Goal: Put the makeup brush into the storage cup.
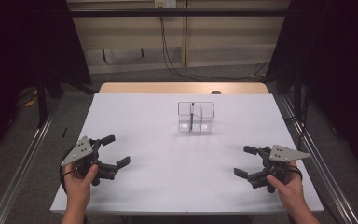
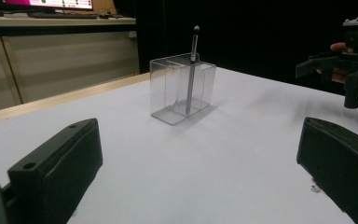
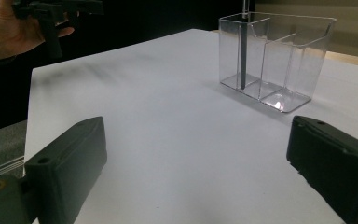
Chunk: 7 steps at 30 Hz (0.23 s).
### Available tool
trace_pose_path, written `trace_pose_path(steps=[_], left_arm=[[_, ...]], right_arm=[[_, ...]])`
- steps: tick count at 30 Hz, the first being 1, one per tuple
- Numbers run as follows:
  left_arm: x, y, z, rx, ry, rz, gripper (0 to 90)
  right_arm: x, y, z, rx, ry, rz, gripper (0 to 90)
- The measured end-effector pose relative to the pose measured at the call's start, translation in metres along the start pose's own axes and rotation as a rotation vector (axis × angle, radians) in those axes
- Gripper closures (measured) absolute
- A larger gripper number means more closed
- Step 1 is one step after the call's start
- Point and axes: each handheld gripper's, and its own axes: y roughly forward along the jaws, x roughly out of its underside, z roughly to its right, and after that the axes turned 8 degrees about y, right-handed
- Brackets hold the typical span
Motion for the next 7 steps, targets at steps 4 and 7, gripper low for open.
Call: trace_pose_path(steps=[4,7], left_arm=[[0.0003,0.0014,0.0011,0.0,0.003,-0.003,0.0],[0.0012,0.0016,0.0011,0.003,0.003,-0.007,0.0]], right_arm=[[-0.0001,-0.0007,0.0008,0.002,0.0,0.004,4.3],[-0.0002,-0.001,0.0011,0.004,0.001,0.005,4.3]])
